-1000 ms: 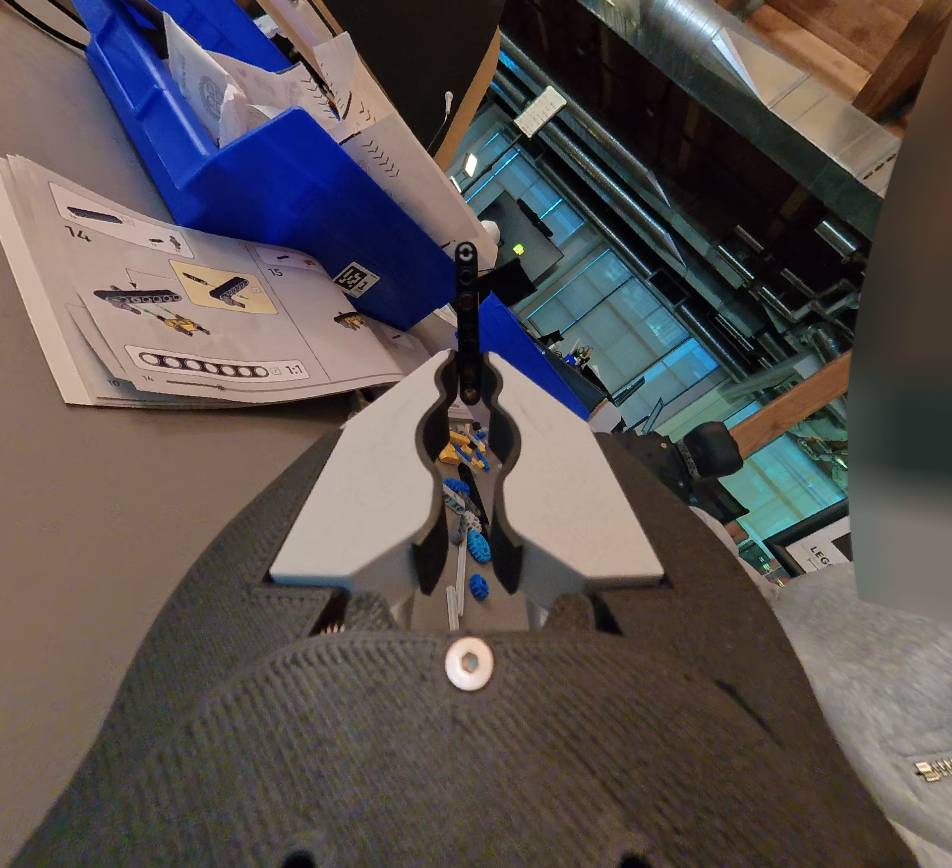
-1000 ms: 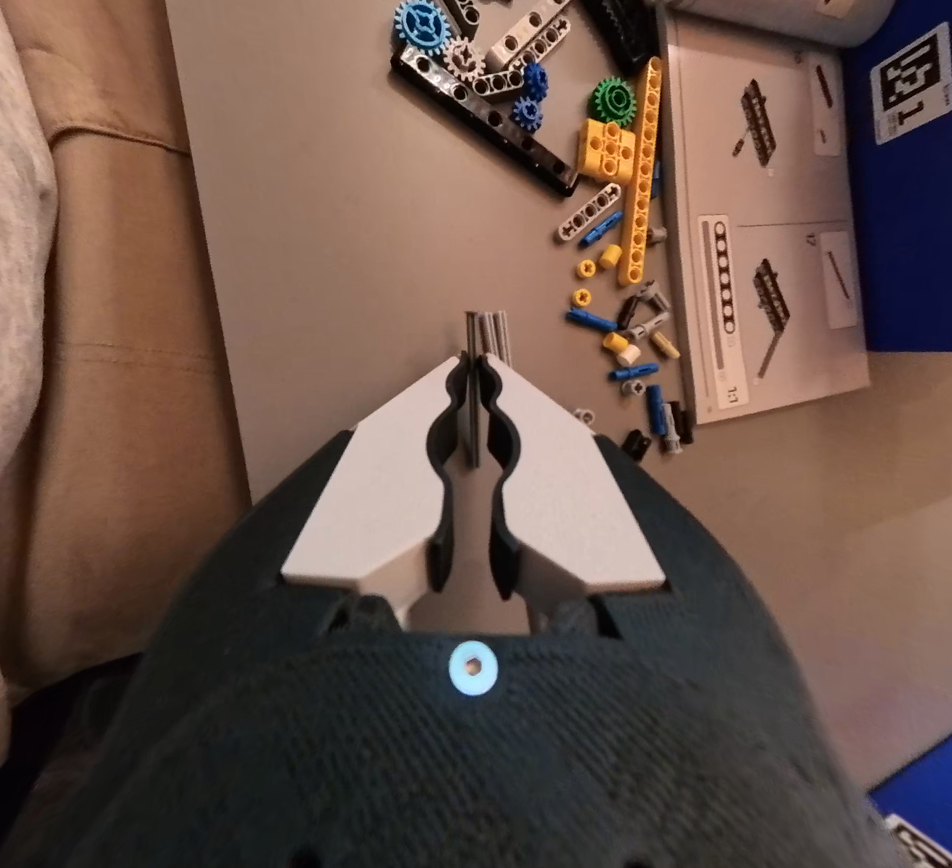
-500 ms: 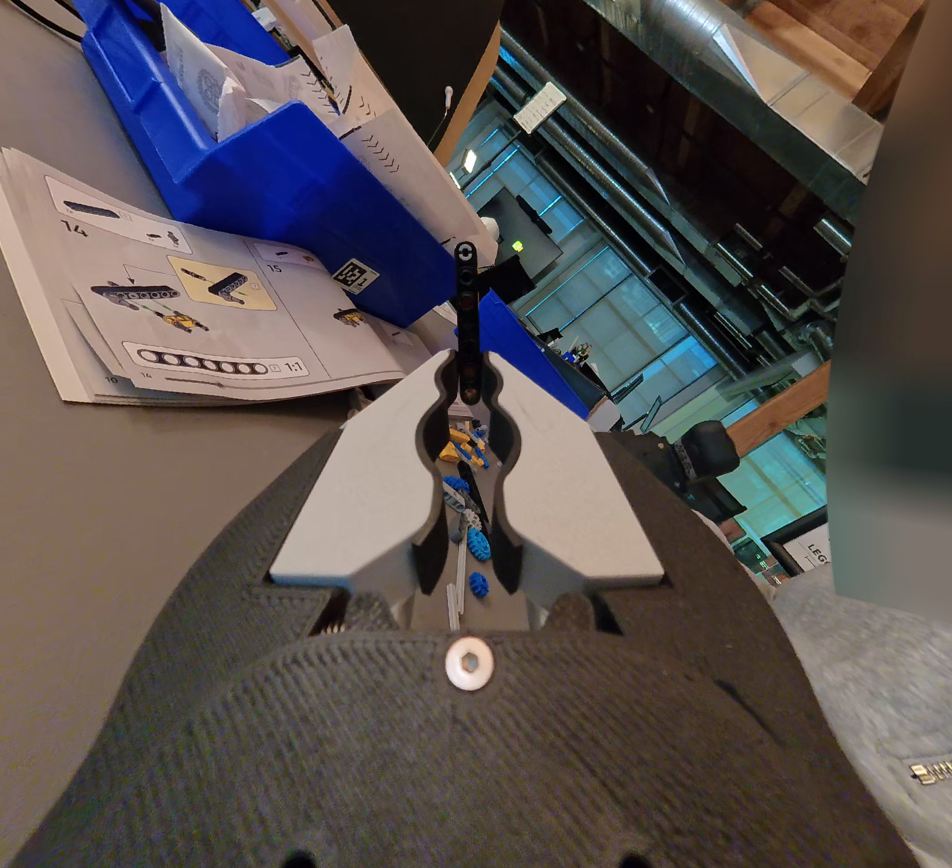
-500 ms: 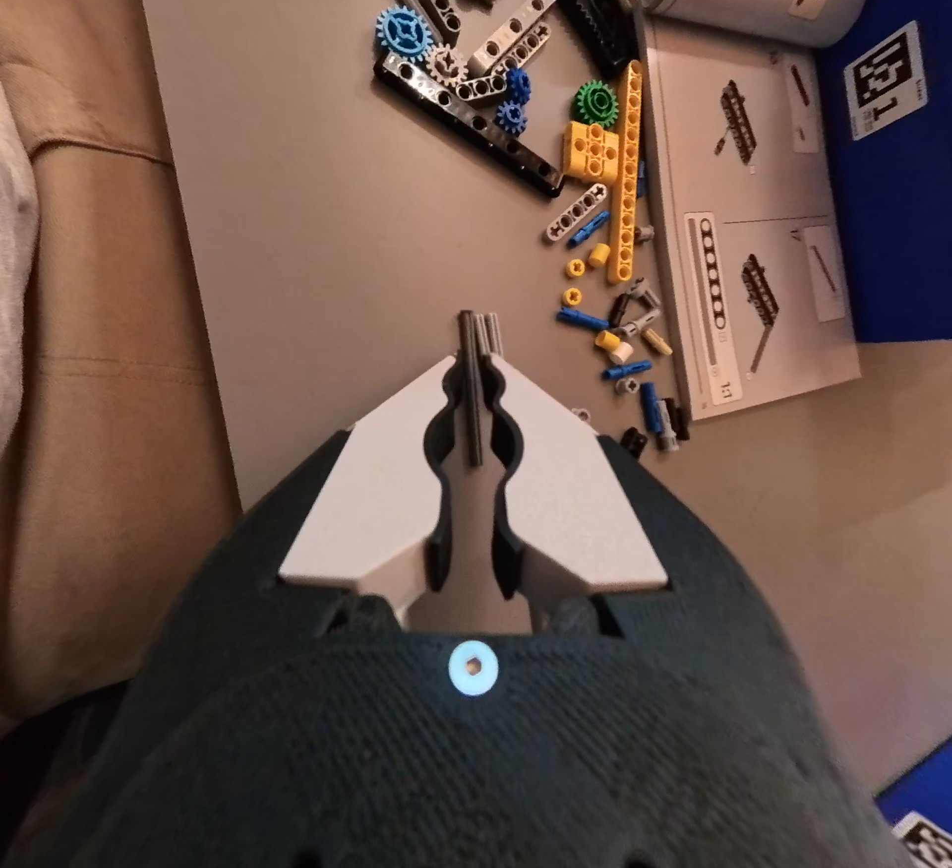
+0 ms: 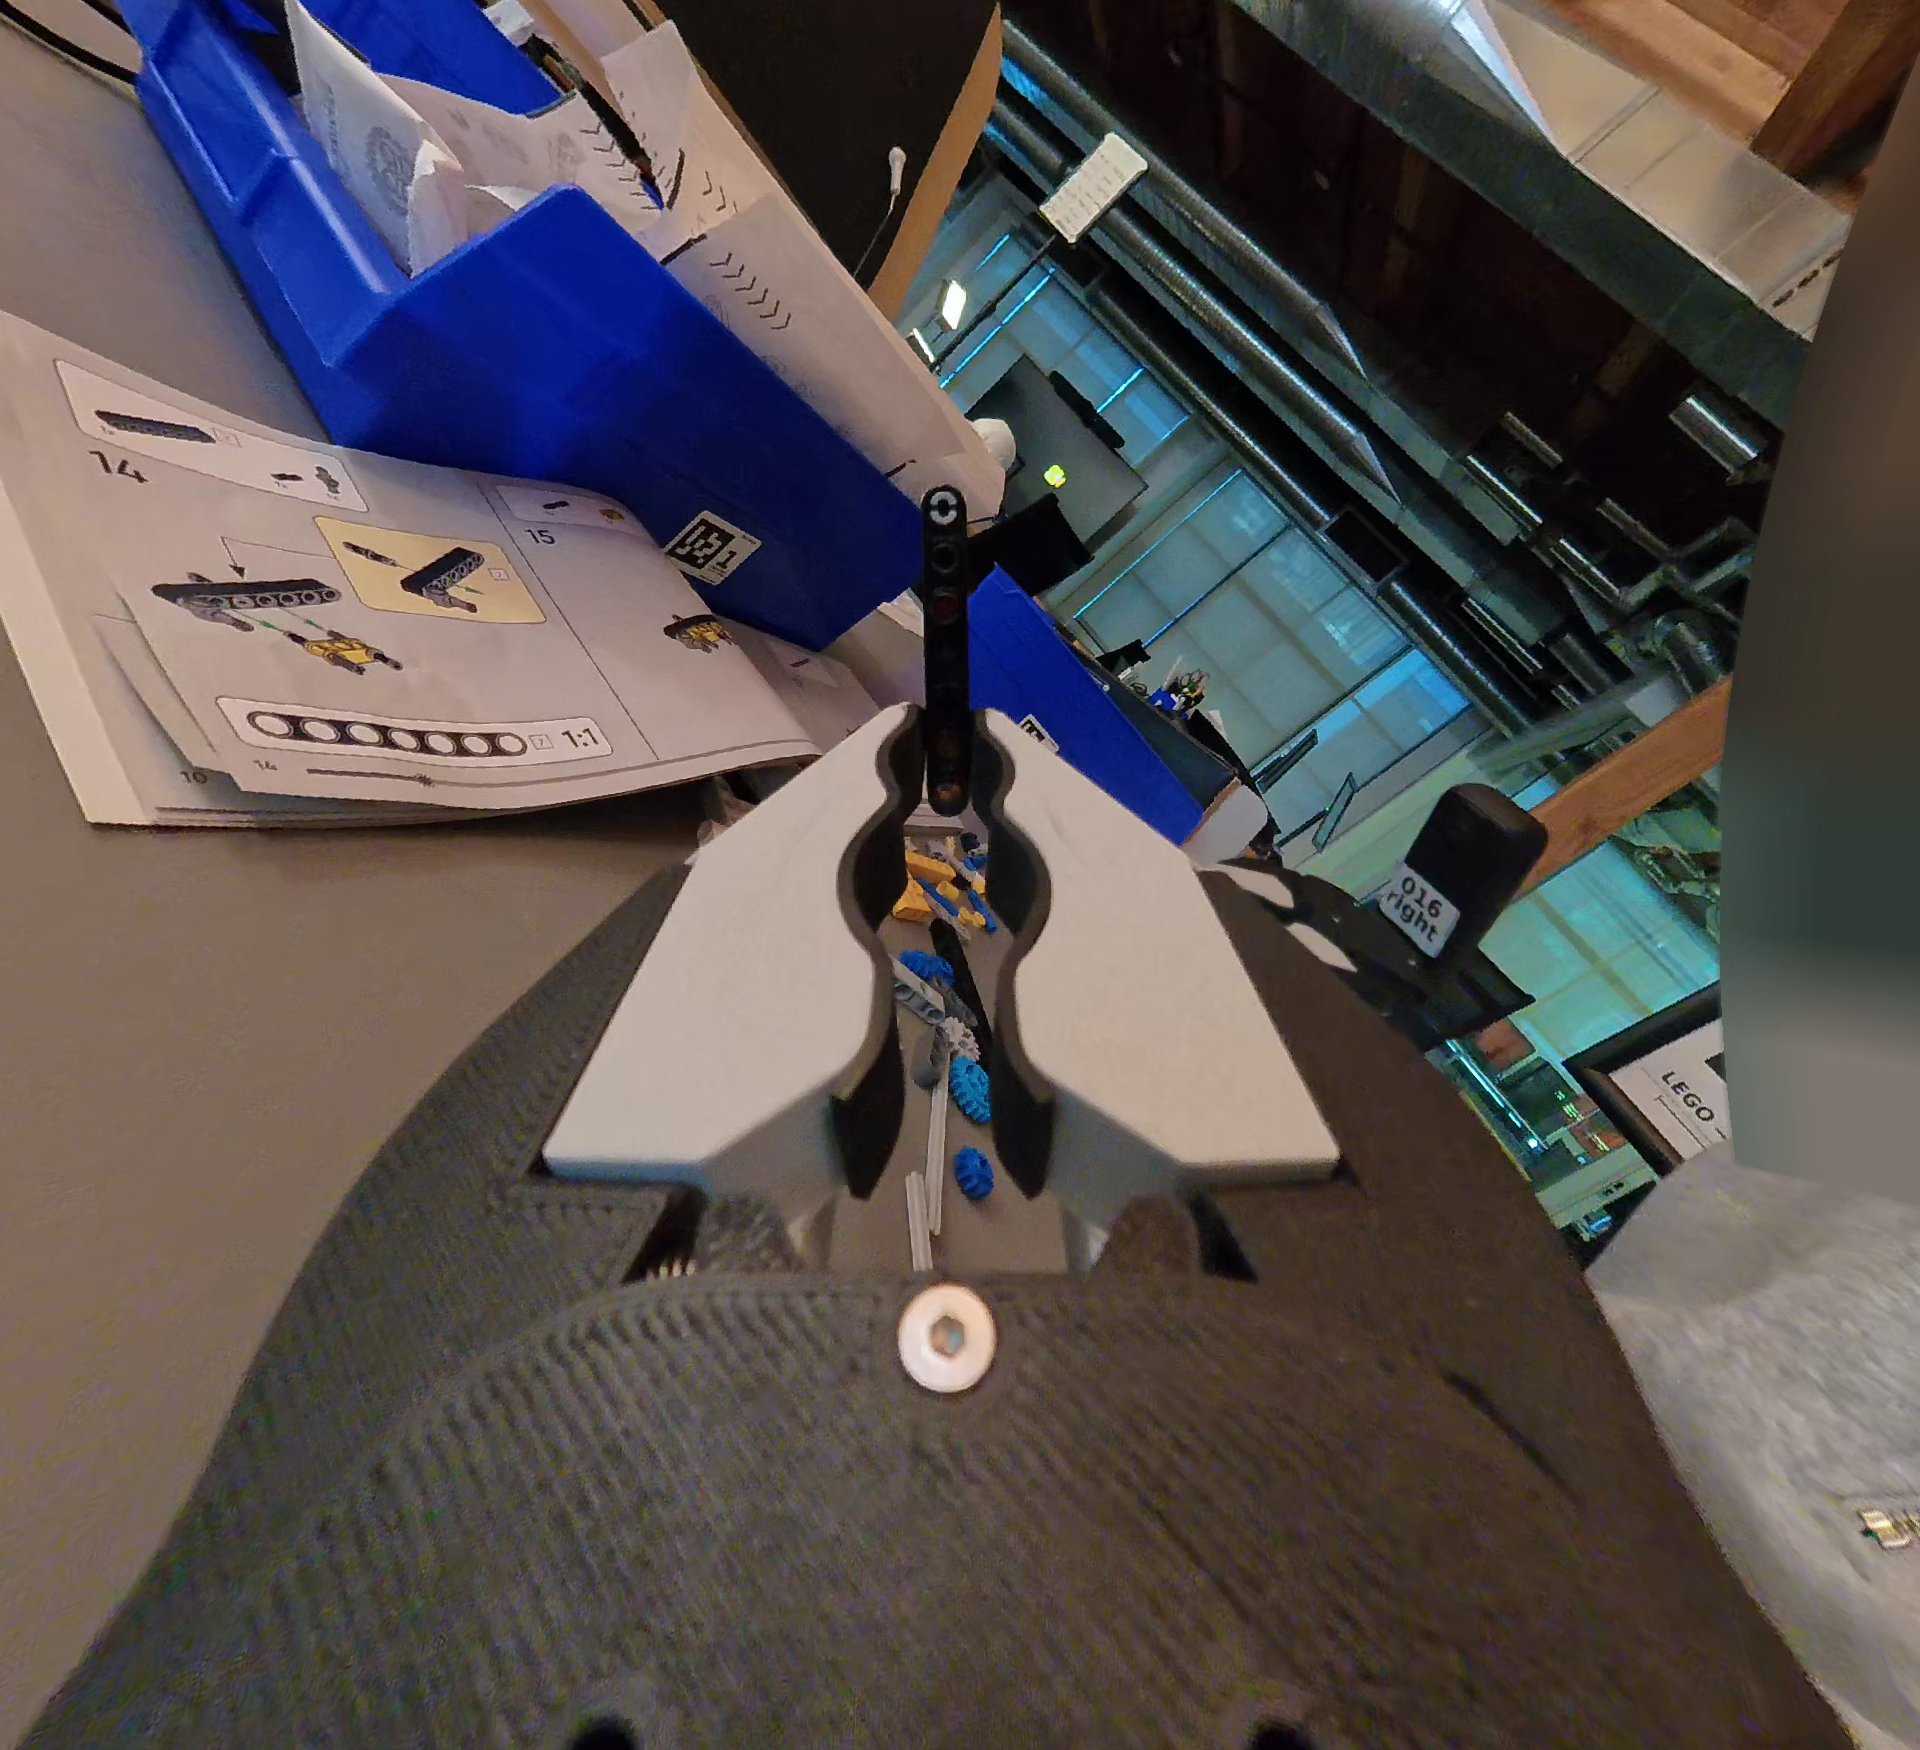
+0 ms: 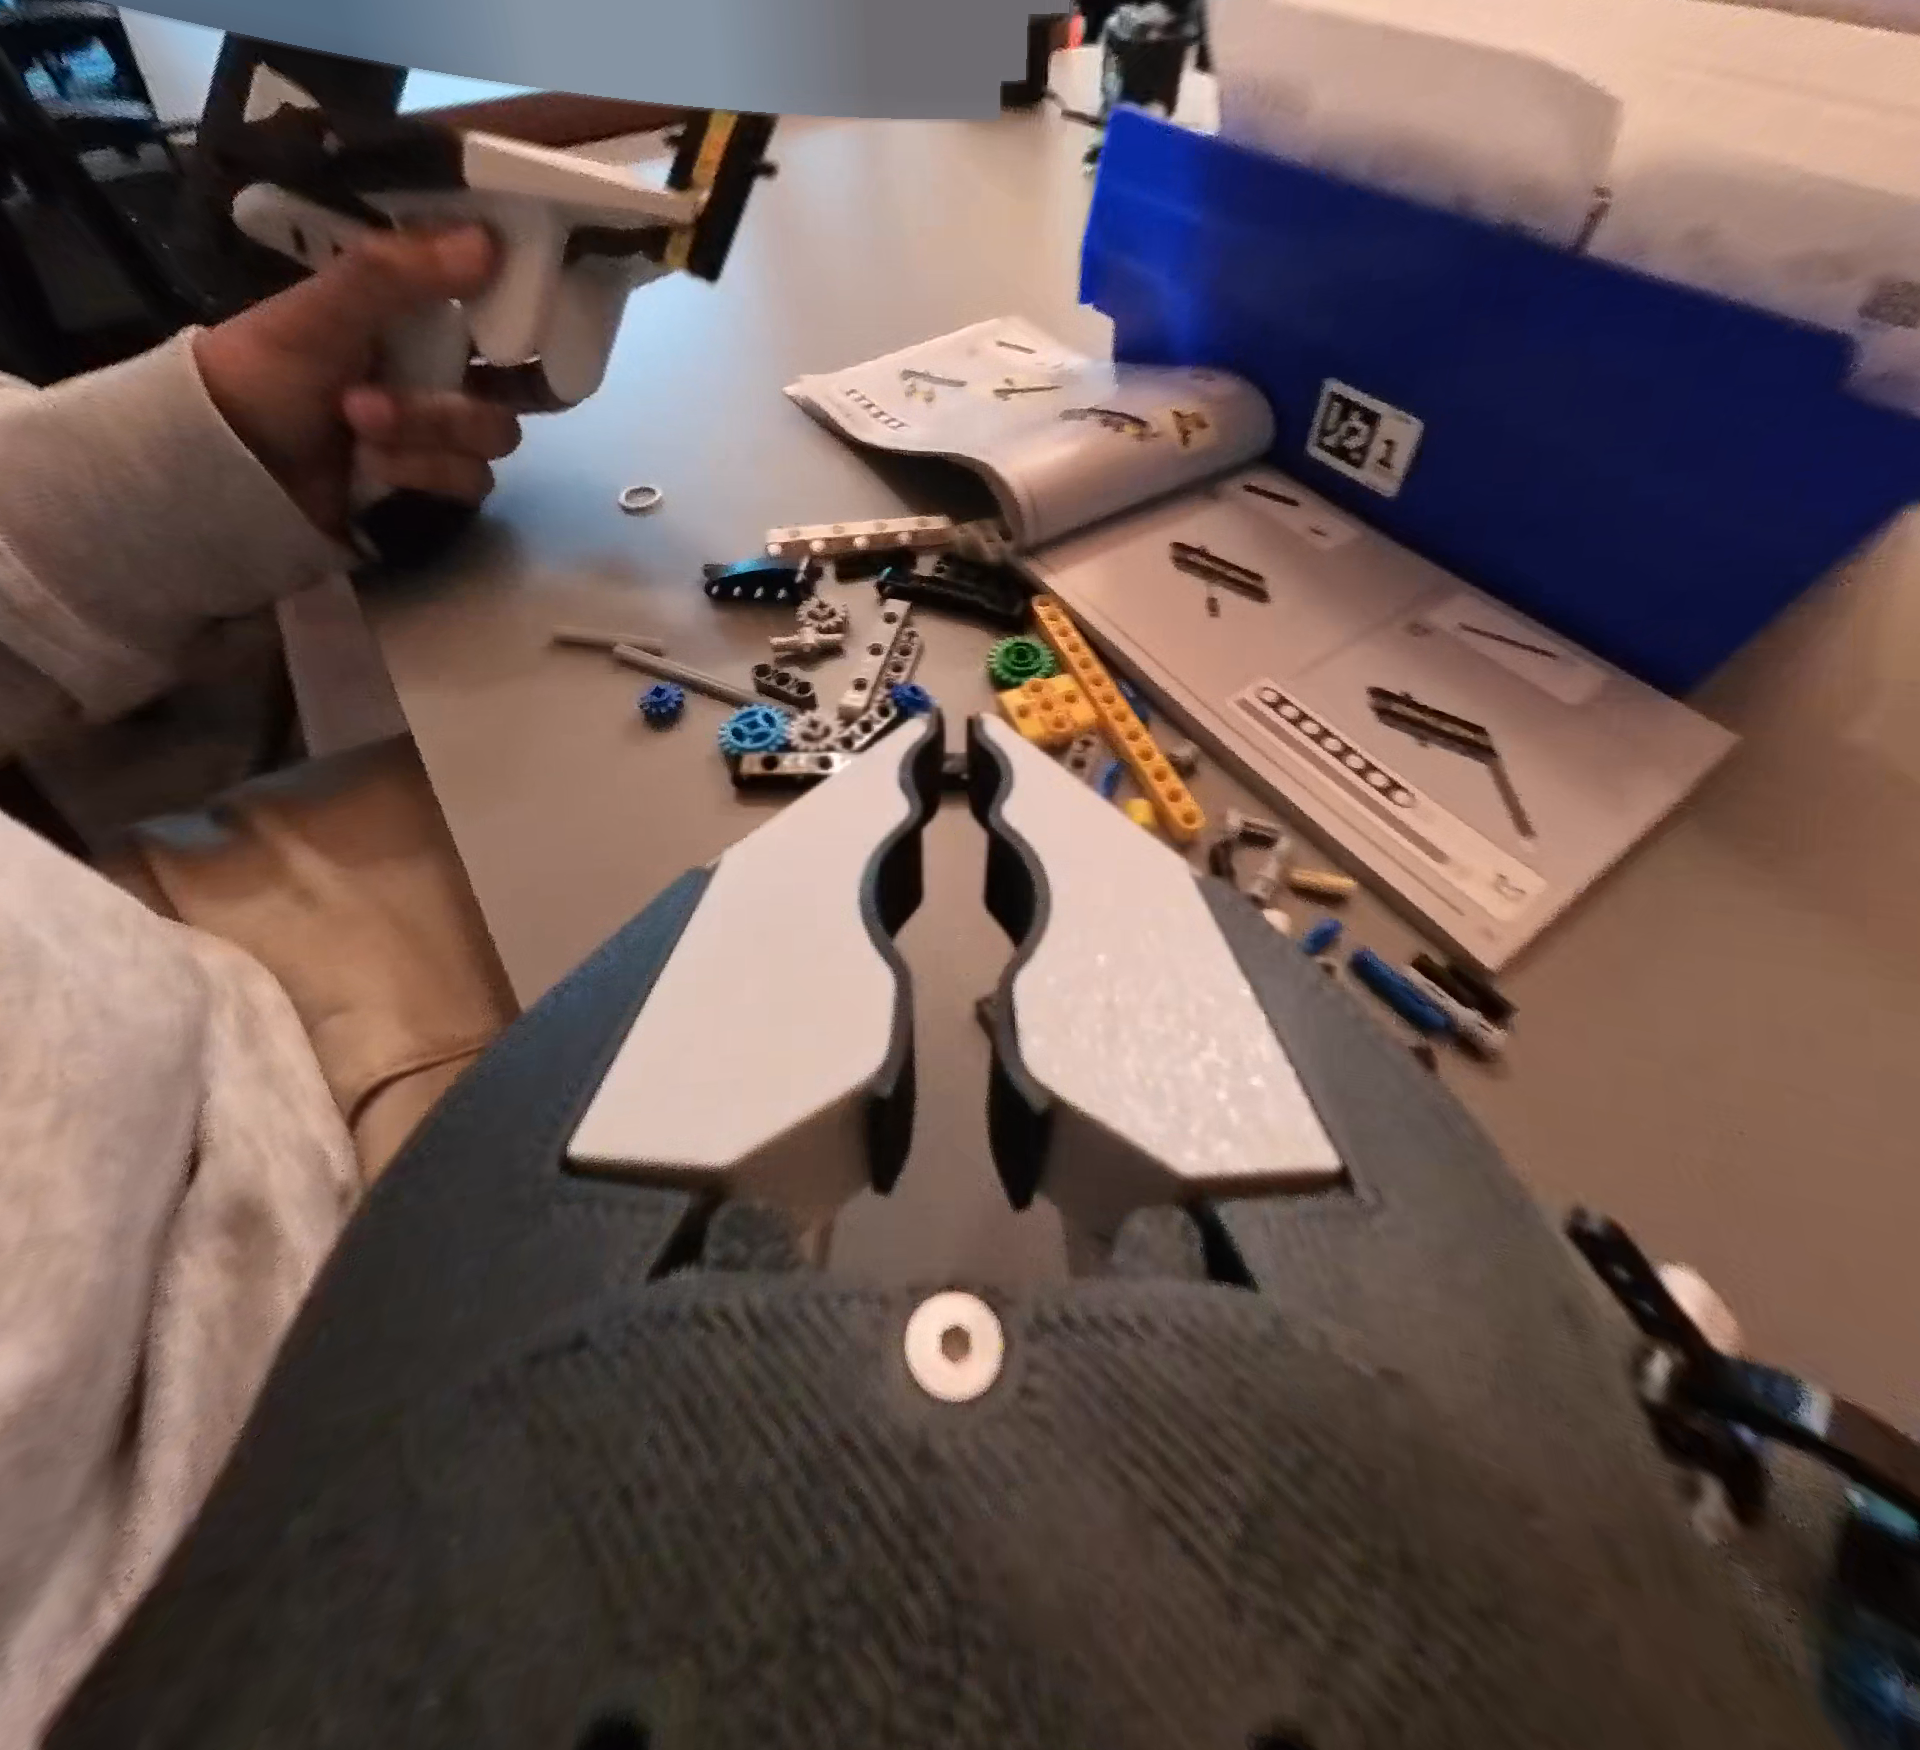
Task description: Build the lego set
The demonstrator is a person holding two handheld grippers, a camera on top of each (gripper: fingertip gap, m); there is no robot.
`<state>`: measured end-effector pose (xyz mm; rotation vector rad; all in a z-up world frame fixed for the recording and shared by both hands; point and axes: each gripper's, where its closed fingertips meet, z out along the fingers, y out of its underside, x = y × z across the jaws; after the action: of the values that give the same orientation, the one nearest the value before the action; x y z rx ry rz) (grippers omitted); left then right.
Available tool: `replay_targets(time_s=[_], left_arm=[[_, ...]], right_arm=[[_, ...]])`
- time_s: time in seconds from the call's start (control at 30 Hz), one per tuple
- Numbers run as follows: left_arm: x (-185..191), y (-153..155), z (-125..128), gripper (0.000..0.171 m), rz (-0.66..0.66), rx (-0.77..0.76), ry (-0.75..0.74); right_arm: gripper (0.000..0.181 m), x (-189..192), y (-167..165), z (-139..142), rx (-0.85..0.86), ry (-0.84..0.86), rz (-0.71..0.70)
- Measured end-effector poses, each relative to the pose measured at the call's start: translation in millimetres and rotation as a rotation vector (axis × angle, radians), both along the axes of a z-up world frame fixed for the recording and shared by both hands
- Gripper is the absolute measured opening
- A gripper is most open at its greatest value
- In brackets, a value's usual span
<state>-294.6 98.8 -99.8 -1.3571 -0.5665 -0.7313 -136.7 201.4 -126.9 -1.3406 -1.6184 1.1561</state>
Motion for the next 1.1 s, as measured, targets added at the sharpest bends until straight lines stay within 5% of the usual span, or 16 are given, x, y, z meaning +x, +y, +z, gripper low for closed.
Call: replay_targets(time_s=[0.2, 0.47, 1.1], left_arm=[[0, -4, 5, 0.007, -0.003, 0.023, -0.008], [-3, -6, 4, 0.007, 0.003, 0.022, -0.014], [-7, -7, 3, 0.007, 0.005, 0.035, -0.048]], right_arm=[[0.003, -15, -21, -15, 0.173, -0.101, 0.068], [0.007, -35, -40, 5, -0.068, -0.051, 0.103], [0.009, -34, 14, 3, -0.118, -0.084, -0.098]])
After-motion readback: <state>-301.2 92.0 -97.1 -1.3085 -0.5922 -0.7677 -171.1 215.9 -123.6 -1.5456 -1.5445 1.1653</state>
